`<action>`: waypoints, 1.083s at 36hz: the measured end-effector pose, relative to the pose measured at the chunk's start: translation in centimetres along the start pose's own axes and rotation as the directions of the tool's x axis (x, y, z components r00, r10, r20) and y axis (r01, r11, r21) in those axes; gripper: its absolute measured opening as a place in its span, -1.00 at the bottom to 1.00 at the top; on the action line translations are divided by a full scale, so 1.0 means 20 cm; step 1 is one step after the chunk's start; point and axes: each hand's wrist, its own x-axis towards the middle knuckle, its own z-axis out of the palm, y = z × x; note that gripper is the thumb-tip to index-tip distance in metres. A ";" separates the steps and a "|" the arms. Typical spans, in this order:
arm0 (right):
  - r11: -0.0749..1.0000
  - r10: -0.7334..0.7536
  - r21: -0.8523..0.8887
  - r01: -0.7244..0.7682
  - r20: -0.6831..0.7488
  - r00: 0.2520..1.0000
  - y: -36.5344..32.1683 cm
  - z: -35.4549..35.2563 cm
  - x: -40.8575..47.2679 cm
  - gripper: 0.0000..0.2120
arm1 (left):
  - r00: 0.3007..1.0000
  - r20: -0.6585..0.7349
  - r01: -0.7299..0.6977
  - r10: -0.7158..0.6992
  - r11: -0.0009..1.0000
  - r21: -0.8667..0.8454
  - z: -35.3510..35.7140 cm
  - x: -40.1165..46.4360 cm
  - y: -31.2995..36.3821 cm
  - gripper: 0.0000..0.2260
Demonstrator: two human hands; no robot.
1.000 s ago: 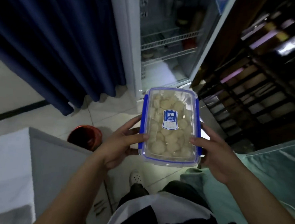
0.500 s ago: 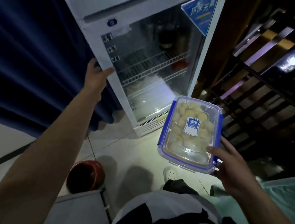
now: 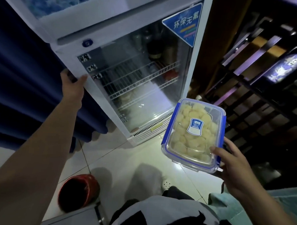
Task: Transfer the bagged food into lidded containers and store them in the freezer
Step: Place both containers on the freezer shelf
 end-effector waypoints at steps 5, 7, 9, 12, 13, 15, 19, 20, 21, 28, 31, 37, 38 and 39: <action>1.000 0.004 0.008 -0.004 -0.065 0.998 0.09 0.01 -0.14 -0.56 | 0.998 0.067 -0.019 0.020 1.000 -0.004 -0.04 -0.02 -0.01 -0.68; 1.000 0.002 0.021 0.000 -0.085 0.996 0.13 0.02 -0.20 -0.57 | 0.994 0.088 -0.059 0.059 0.998 -0.003 -0.06 -0.08 -0.02 -0.68; 0.999 0.000 0.032 0.004 -0.107 0.994 0.18 0.03 -0.27 -0.58 | 0.991 0.097 -0.096 0.097 0.995 -0.012 -0.07 -0.18 -0.04 -0.67; 0.998 -0.004 0.059 0.012 -0.129 0.992 0.25 0.05 -0.39 -0.63 | 0.986 0.080 -0.141 0.146 0.988 -0.067 -0.05 -0.39 -0.09 -0.65; 0.997 -0.007 0.071 0.016 -0.134 0.991 0.27 0.06 -0.43 -0.63 | 0.984 0.078 -0.152 0.159 0.985 -0.084 -0.04 -0.48 -0.11 -0.65; 0.996 -0.015 0.089 0.029 -0.157 0.987 0.32 0.08 -0.51 -0.64 | 0.979 0.107 -0.164 0.176 0.980 -0.117 -0.03 -0.65 -0.13 -0.65; 0.991 -0.038 0.118 0.059 -0.179 0.983 0.41 0.11 -0.71 -0.68 | 0.947 0.198 -0.240 0.254 0.966 -0.091 0.03 -0.97 -0.17 -0.61; 0.991 -0.044 0.118 0.067 -0.189 0.981 0.43 0.11 -0.76 -0.65 | 0.939 0.214 -0.258 0.270 0.962 -0.085 0.05 -1.03 -0.18 -0.57; 0.990 -0.056 0.115 0.080 -0.199 0.978 0.45 0.12 -0.82 -0.60 | 0.933 0.229 -0.264 0.278 0.960 -0.088 0.08 -1.10 -0.17 -0.50; 0.989 -0.058 0.115 0.094 -0.283 0.957 0.62 0.03 -1.15 -0.38 | 0.890 0.357 -0.288 0.282 0.957 -0.037 0.28 -1.45 -0.11 -0.38; 0.989 -0.032 0.129 0.076 -0.316 0.948 0.67 -0.06 -1.26 -0.44 | 0.865 0.405 -0.322 0.295 0.947 -0.001 0.35 -1.57 -0.07 -0.54; 0.983 -0.009 0.166 0.076 -0.372 0.928 0.72 -0.26 -1.34 -0.48 | 0.817 0.499 -0.356 0.290 0.934 0.041 0.48 -1.68 0.00 -0.65; 0.983 -0.003 0.171 0.072 -0.375 0.927 0.72 -0.29 -1.34 -0.52 | 0.805 0.515 -0.371 0.295 0.927 0.049 0.51 -1.69 0.02 -0.66; 0.983 0.002 0.172 0.067 -0.375 0.927 0.73 -0.33 -1.33 -0.57 | 0.794 0.529 -0.385 0.301 0.921 0.054 0.53 -1.71 0.04 -0.67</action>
